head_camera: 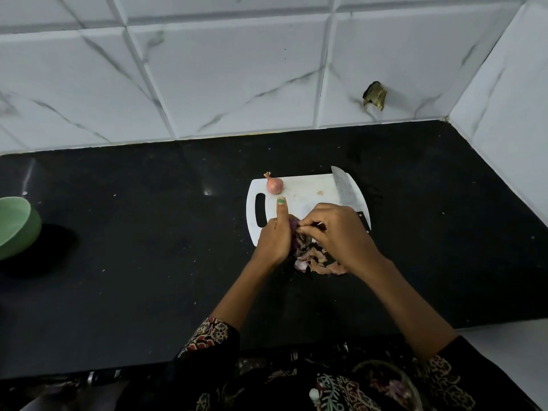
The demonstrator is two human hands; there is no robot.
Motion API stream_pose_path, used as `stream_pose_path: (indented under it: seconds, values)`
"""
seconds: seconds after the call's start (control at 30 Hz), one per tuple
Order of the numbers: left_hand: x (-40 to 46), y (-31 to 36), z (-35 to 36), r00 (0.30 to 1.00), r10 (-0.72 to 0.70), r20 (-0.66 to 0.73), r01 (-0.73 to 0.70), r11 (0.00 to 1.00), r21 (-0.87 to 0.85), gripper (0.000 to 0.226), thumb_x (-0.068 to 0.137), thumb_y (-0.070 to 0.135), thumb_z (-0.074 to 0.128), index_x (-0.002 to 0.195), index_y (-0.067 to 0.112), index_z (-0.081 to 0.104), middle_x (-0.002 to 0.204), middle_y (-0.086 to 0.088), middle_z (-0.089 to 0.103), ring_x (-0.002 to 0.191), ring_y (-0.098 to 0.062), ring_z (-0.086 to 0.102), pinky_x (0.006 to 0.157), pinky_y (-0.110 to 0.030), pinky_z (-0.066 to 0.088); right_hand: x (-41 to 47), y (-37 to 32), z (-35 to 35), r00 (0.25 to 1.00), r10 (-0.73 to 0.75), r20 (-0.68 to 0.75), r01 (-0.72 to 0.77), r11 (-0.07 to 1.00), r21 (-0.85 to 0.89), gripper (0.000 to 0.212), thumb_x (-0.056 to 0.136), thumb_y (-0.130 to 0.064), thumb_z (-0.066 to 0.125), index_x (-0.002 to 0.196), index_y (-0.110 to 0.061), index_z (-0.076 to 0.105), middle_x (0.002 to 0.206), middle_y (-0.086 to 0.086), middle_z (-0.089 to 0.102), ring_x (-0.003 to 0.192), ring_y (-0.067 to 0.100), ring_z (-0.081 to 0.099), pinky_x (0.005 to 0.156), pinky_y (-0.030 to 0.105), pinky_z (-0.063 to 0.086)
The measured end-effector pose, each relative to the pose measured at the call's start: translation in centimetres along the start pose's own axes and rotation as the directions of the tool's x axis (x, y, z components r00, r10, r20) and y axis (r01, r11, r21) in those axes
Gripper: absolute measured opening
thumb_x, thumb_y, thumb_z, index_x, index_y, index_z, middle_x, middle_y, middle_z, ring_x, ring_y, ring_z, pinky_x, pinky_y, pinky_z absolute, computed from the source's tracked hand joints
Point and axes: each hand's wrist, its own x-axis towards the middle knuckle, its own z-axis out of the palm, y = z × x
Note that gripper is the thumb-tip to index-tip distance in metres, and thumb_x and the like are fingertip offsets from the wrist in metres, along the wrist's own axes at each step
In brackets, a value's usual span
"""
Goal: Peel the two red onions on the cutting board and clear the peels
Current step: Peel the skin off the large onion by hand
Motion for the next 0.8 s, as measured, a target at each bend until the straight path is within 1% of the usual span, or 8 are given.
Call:
stream_pose_path:
  seconds: [0.07, 0.13, 0.2, 0.33, 0.43, 0.53, 0.67, 0.8]
  values:
    - [0.13, -0.28, 0.03, 1.0, 0.019, 0.001, -0.019, 1.0, 0.007, 0.088, 0.098, 0.054, 0.0, 0.089, -0.007, 0.063, 0.082, -0.021, 0.065, 0.08, -0.026, 0.061, 0.077, -0.035, 0.045, -0.09, -0.05, -0.13, 1.0, -0.019, 0.009, 0.019, 1.0, 0.001, 0.012, 0.078, -0.017, 0.073, 0.086, -0.008, 0.074, 0.08, 0.003, 0.069, 0.071, 0.014, 0.063, 0.066, 0.036, 0.053]
    - [0.2, -0.45, -0.08, 0.999, 0.033, 0.0, -0.033, 0.999, 0.017, 0.087, 0.099, 0.052, 0.0, 0.09, -0.004, 0.065, 0.087, -0.02, 0.068, 0.085, -0.024, 0.062, 0.078, -0.029, 0.045, -0.13, -0.1, -0.16, 0.999, -0.038, 0.014, 0.038, 0.999, -0.005, 0.01, 0.079, -0.015, 0.073, 0.086, -0.009, 0.075, 0.08, 0.002, 0.069, 0.07, 0.013, 0.063, 0.065, 0.037, 0.053]
    - [0.12, -0.24, -0.18, 0.999, 0.054, 0.008, -0.054, 0.998, 0.023, 0.085, 0.1, 0.049, 0.001, 0.089, -0.005, 0.065, 0.079, -0.015, 0.065, 0.074, -0.017, 0.058, 0.071, -0.023, 0.042, -0.09, -0.04, -0.13, 0.999, -0.04, 0.01, 0.04, 0.999, 0.001, 0.008, 0.08, -0.013, 0.071, 0.086, -0.009, 0.075, 0.08, 0.001, 0.068, 0.07, 0.012, 0.062, 0.064, 0.037, 0.053]
    - [0.1, -0.07, -0.2, 0.997, 0.073, 0.009, -0.073, 0.997, -0.017, 0.084, 0.1, 0.05, 0.002, 0.083, -0.007, 0.062, 0.066, -0.009, 0.058, 0.063, -0.014, 0.052, 0.066, -0.027, 0.041, 0.04, 0.06, 0.01, 0.999, -0.021, -0.031, 0.022, 0.999, 0.029, 0.005, 0.078, -0.008, 0.07, 0.082, -0.008, 0.073, 0.078, -0.003, 0.065, 0.068, 0.009, 0.06, 0.064, 0.034, 0.054]
    - [0.13, -0.17, -0.13, 0.999, 0.051, -0.013, -0.052, 0.995, -0.085, 0.082, 0.1, 0.05, 0.002, 0.081, 0.007, 0.068, 0.083, -0.015, 0.069, 0.082, -0.02, 0.064, 0.08, -0.031, 0.047, 0.17, 0.22, -0.17, 0.996, 0.068, -0.05, -0.062, 0.99, 0.124, 0.007, 0.077, -0.004, 0.07, 0.083, -0.006, 0.073, 0.078, 0.0, 0.067, 0.069, 0.009, 0.062, 0.066, 0.026, 0.054]
    - [0.38, -0.21, -0.22, 1.0, 0.003, 0.004, -0.003, 0.99, -0.139, 0.082, 0.097, 0.055, -0.001, 0.081, 0.016, 0.069, 0.089, -0.017, 0.071, 0.091, -0.025, 0.067, 0.089, -0.036, 0.049, 0.14, 0.44, -0.64, 0.988, 0.157, -0.007, -0.151, 0.962, 0.227, 0.009, 0.079, -0.01, 0.072, 0.088, -0.011, 0.074, 0.08, -0.008, 0.067, 0.077, 0.004, 0.064, 0.07, 0.015, 0.051]
    - [0.48, -0.43, -0.17, 0.999, 0.026, 0.029, -0.022, 0.993, -0.118, 0.094, 0.092, 0.062, -0.003, 0.086, -0.001, 0.067, 0.076, -0.024, 0.063, 0.076, -0.032, 0.061, 0.082, -0.039, 0.047, 0.09, 0.16, -0.36, 0.99, 0.144, 0.011, -0.144, 0.975, 0.171, 0.016, 0.076, -0.014, 0.075, 0.091, -0.008, 0.075, 0.086, 0.0, 0.069, 0.079, 0.008, 0.063, 0.074, 0.021, 0.05]
    - [0.59, -0.29, -0.18, 1.0, 0.012, 0.019, -0.01, 0.993, -0.121, 0.088, 0.095, 0.058, -0.002, 0.078, 0.01, 0.069, 0.085, -0.021, 0.069, 0.088, -0.03, 0.066, 0.087, -0.04, 0.049, 0.21, 0.17, -0.23, 0.997, 0.08, 0.003, -0.08, 0.99, 0.113, 0.014, 0.077, -0.012, 0.075, 0.089, -0.005, 0.075, 0.086, 0.005, 0.071, 0.075, 0.01, 0.063, 0.074, 0.029, 0.054]
